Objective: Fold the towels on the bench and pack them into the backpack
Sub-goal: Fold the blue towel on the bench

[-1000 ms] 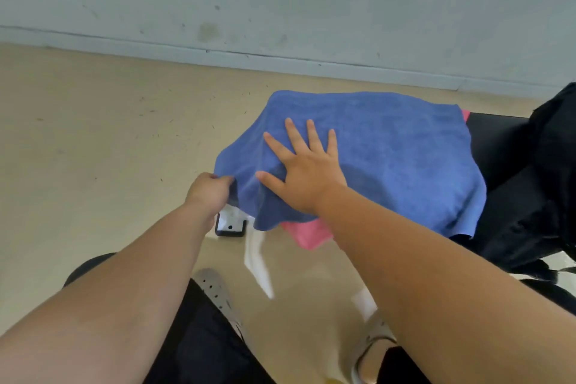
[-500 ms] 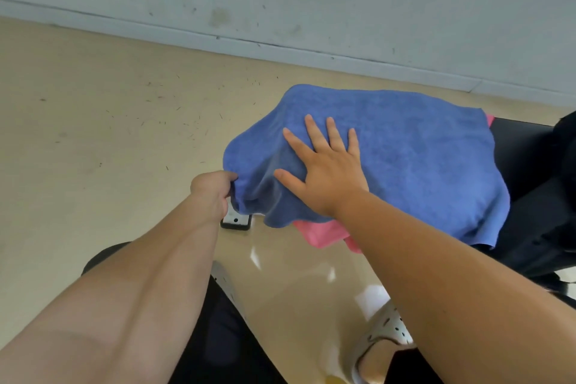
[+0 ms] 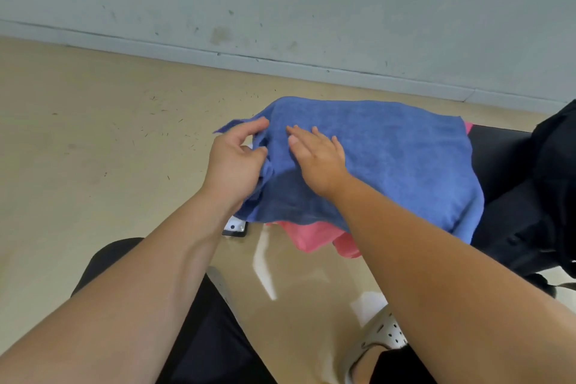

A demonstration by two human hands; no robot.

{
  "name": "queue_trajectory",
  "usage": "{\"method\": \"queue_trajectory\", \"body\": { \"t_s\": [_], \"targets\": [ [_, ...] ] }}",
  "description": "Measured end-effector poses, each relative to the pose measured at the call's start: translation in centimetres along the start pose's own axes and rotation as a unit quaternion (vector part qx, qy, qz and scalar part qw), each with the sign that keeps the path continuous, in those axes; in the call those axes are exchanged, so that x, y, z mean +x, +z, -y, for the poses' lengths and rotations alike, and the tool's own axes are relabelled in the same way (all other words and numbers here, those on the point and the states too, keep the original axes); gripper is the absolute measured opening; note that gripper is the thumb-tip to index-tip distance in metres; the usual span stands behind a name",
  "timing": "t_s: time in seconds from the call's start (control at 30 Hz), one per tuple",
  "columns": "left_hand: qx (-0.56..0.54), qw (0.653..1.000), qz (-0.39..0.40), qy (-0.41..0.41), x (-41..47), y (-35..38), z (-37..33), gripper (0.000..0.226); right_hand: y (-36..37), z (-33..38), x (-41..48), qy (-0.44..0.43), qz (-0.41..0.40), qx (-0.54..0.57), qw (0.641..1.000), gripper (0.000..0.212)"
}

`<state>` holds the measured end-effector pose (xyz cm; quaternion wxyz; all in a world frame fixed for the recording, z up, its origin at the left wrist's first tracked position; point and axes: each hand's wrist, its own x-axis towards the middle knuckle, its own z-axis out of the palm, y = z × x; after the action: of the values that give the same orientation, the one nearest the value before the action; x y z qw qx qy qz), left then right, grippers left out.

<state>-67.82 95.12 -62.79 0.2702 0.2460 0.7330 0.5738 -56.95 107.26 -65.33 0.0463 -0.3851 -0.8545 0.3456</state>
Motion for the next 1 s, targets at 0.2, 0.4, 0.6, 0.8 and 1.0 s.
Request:
{"method": "queue_trajectory", "body": {
  "t_s": [0.2, 0.4, 0.6, 0.8, 1.0],
  "targets": [
    [0.097, 0.984, 0.061, 0.133, -3.0, 3.0, -0.1, 0.036, -3.9, 2.6, 0.6, 0.023, -0.041, 0.218, 0.975, 0.014],
    [0.184, 0.945, 0.092, 0.255, -5.2, 3.6, 3.3, 0.039, -3.8, 3.7, 0.3, -0.052, 0.140, 0.070, 0.986, 0.022],
    [0.346, 0.868, 0.151, 0.324, -6.2, 2.1, 5.9, 0.006, -2.5, 4.8, 1.3, -0.116, 0.198, -0.211, 0.950, 0.038],
    [0.316, 0.859, 0.085, 0.394, -6.5, 1.6, 5.5, 0.016, -1.0, 4.7, 1.7, -0.082, 0.124, -0.209, 0.966, 0.043],
    [0.239, 0.927, -0.007, 0.290, -6.3, 0.8, 5.9, 0.030, -1.7, 3.7, 1.4, -0.055, 0.000, -0.151, 0.987, 0.008]
  ]
}}
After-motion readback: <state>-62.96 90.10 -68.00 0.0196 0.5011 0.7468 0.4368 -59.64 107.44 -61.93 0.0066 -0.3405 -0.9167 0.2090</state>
